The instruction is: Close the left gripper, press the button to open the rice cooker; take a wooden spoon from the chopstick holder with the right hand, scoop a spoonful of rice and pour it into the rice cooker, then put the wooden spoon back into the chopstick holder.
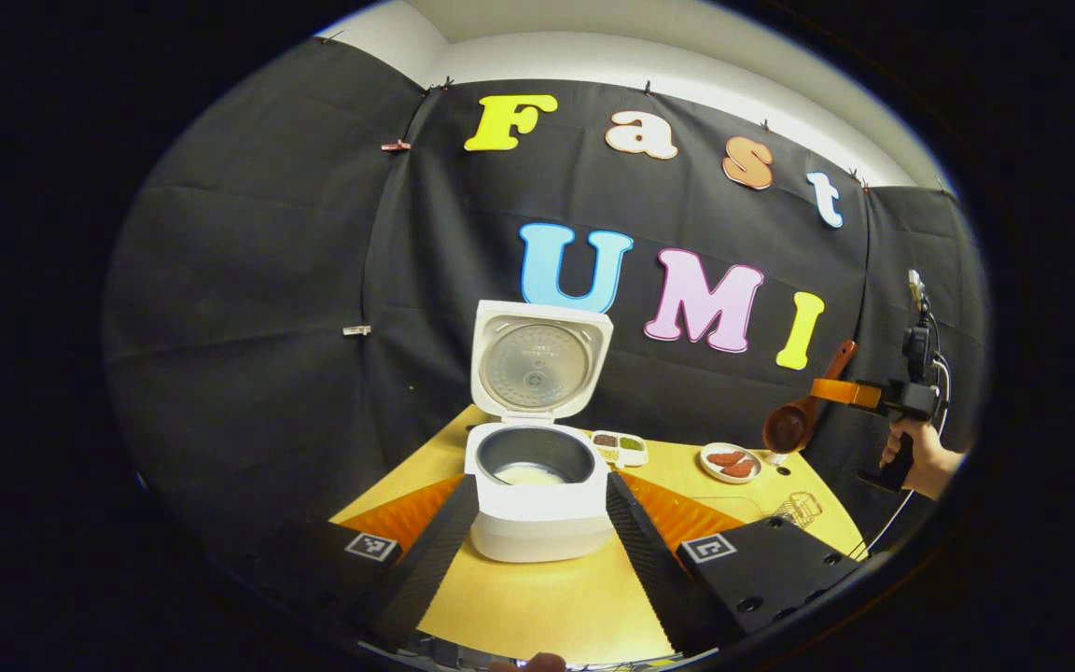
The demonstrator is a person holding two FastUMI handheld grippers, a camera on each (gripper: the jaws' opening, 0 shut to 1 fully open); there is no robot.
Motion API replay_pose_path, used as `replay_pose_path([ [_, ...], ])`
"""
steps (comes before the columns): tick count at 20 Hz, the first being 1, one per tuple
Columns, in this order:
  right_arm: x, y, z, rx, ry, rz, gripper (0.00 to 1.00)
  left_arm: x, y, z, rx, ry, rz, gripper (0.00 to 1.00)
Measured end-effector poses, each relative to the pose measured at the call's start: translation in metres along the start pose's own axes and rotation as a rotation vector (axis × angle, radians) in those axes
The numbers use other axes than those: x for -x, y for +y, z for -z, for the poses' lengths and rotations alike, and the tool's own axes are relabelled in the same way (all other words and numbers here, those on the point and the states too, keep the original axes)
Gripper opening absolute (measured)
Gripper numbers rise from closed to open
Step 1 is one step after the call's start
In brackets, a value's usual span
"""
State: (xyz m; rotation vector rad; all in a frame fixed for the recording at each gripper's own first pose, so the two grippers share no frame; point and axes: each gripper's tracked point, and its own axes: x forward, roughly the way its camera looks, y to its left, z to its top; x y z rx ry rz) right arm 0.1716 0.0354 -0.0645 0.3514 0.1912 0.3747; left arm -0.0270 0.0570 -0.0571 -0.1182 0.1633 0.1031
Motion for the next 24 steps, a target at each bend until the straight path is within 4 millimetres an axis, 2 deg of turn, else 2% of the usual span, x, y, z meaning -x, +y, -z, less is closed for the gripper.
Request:
replay_pose_path([
  [2,0.010,-0.039,0.003,0.017,0.011,0.052,0.10,0.000,-0.013,0.003,0.014,0.011,0.002,0.95],
  [6,0.025,-0.110,0.023,0.033,0.049,0.138,0.10,-0.002,-0.036,0.004,-0.013,0.022,-0.012,0.95],
  [9,0.024,-0.154,0.048,0.014,0.081,0.213,0.10,-0.002,-0.053,0.007,-0.043,0.036,-0.022,0.95],
  [12,0.023,-0.191,0.089,-0.025,0.146,0.300,0.10,-0.002,-0.067,0.015,-0.041,0.055,-0.031,0.95],
  [15,0.020,-0.203,0.133,-0.095,0.208,0.322,0.10,0.001,-0.074,0.019,-0.020,0.062,-0.049,0.95],
  [17,0.014,-0.211,0.155,-0.124,0.231,0.345,0.10,0.003,-0.072,0.016,-0.035,0.058,-0.072,0.95],
  [20,0.004,-0.217,0.178,-0.147,0.265,0.363,0.10,0.008,-0.063,0.014,-0.042,0.052,-0.103,0.95],
  [24,-0.005,-0.219,0.191,-0.215,0.286,0.369,0.10,0.011,-0.058,0.013,-0.038,0.052,-0.130,0.95],
])
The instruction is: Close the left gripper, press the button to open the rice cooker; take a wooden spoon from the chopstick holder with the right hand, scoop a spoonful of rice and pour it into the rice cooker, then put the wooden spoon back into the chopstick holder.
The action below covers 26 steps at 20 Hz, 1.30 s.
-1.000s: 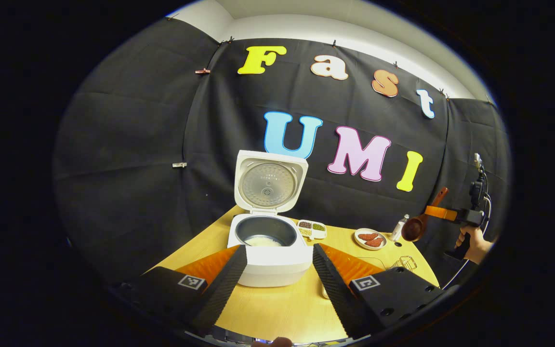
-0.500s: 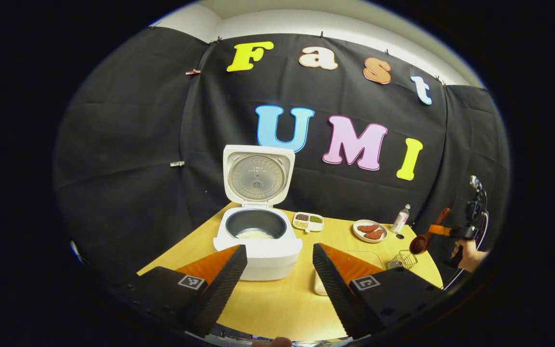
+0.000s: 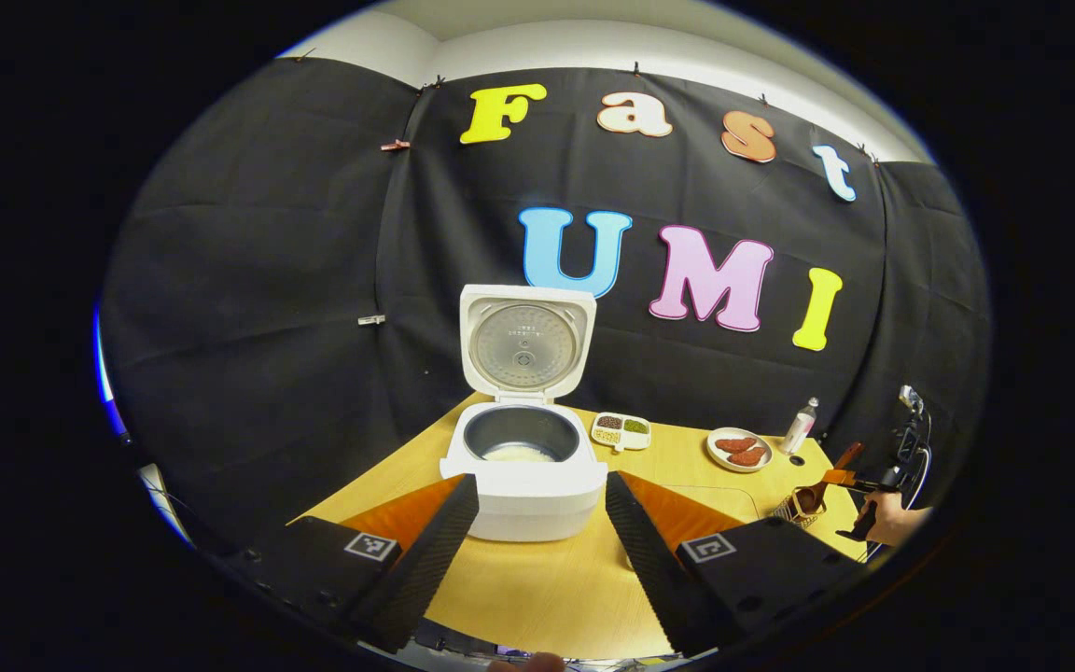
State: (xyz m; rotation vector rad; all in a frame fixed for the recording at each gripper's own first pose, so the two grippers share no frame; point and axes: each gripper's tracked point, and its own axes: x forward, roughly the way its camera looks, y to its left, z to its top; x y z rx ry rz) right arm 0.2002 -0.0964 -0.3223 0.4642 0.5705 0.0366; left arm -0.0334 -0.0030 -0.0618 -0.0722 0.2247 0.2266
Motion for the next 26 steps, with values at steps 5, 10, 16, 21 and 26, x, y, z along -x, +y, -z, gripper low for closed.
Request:
replay_pose_path([
  [5,0.005,-0.009,0.003,-0.052,0.012,0.023,0.33,-0.002,0.002,-0.009,-0.009,-0.016,0.003,0.95],
  [10,0.040,-0.027,-0.008,0.019,-0.017,0.089,0.69,-0.010,0.001,-0.025,-0.017,-0.039,0.040,0.95],
  [16,0.108,-0.022,-0.056,0.226,-0.146,0.155,0.99,-0.024,-0.003,-0.051,-0.041,-0.089,0.106,0.95],
  [21,0.169,0.021,-0.094,0.277,-0.274,0.133,0.98,-0.049,-0.001,-0.094,-0.043,-0.170,0.152,0.95],
  [26,0.210,0.059,-0.097,0.322,-0.340,0.084,0.98,-0.092,0.011,-0.159,-0.039,-0.281,0.157,0.95],
])
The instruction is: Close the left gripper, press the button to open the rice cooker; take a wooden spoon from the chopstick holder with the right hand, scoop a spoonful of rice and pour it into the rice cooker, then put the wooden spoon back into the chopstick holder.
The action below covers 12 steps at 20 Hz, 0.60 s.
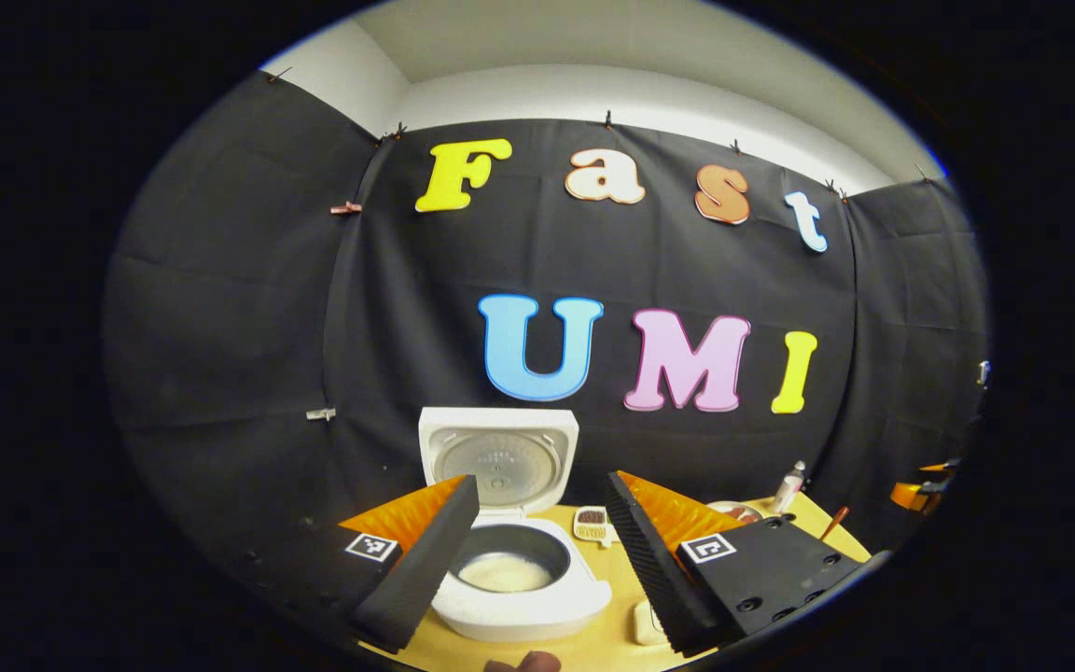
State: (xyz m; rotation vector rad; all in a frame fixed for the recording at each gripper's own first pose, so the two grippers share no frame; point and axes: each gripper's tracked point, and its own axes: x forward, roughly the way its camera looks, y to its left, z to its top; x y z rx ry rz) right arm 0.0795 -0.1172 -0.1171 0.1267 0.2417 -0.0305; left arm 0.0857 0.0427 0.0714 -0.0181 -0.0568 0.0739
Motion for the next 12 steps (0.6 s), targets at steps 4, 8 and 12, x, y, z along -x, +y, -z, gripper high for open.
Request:
replay_pose_path([
  [4,0.030,0.012,-0.014,0.022,-0.048,0.007,0.99,-0.055,0.015,-0.029,0.009,-0.064,0.002,0.94],
  [8,0.054,0.017,-0.011,0.029,-0.042,0.036,1.00,-0.118,0.027,-0.051,-0.045,-0.109,-0.007,0.94],
  [12,0.074,0.014,-0.003,0.044,-0.021,0.093,1.00,-0.189,0.039,-0.052,-0.031,-0.095,-0.021,0.94],
])
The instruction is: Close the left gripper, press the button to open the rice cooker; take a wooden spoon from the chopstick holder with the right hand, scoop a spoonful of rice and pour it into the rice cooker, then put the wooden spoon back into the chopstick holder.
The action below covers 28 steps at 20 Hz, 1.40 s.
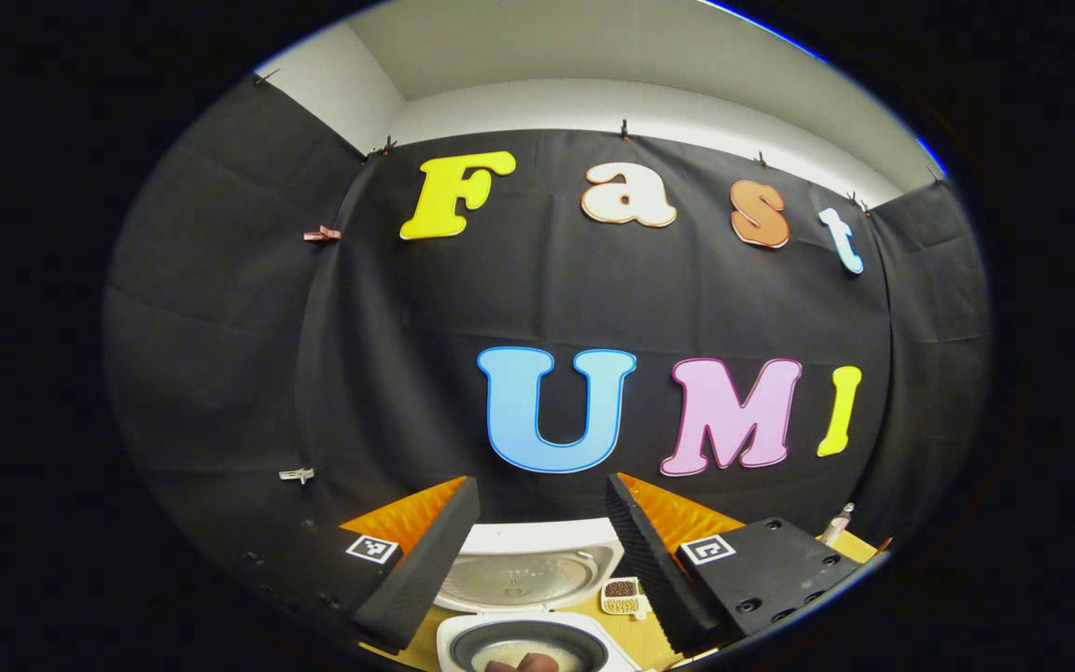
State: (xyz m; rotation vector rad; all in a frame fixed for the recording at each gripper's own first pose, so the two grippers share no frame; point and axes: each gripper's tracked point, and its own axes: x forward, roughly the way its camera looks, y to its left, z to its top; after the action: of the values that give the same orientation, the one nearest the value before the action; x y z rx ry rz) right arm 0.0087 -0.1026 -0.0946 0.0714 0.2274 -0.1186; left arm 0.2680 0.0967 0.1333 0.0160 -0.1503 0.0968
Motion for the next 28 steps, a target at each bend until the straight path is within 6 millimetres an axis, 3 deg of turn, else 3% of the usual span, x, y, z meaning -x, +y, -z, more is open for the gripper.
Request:
replay_pose_path([
  [5,0.025,-0.006,0.004,0.016,0.021,0.074,0.98,-0.079,0.024,0.035,-0.051,0.060,-0.044,0.94],
  [8,0.035,-0.006,0.006,0.024,0.027,0.114,0.98,-0.113,0.032,0.058,-0.105,0.097,-0.051,0.94],
  [12,0.041,0.001,0.009,0.040,0.033,0.140,0.98,-0.141,0.036,0.096,-0.157,0.168,-0.044,0.94],
  [15,0.039,0.009,0.005,0.053,0.027,0.137,0.98,-0.150,0.043,0.108,-0.160,0.190,-0.048,0.91],
  [20,0.031,0.019,0.002,0.035,0.029,0.104,0.98,-0.134,0.037,0.119,-0.079,0.236,-0.040,0.95],
  [24,0.029,0.024,0.005,0.008,0.036,0.057,0.98,-0.097,0.032,0.127,-0.060,0.283,-0.033,0.97],
  [28,0.034,0.015,-0.001,-0.002,0.028,0.028,0.98,-0.056,0.023,0.142,-0.050,0.309,-0.041,0.98],
])
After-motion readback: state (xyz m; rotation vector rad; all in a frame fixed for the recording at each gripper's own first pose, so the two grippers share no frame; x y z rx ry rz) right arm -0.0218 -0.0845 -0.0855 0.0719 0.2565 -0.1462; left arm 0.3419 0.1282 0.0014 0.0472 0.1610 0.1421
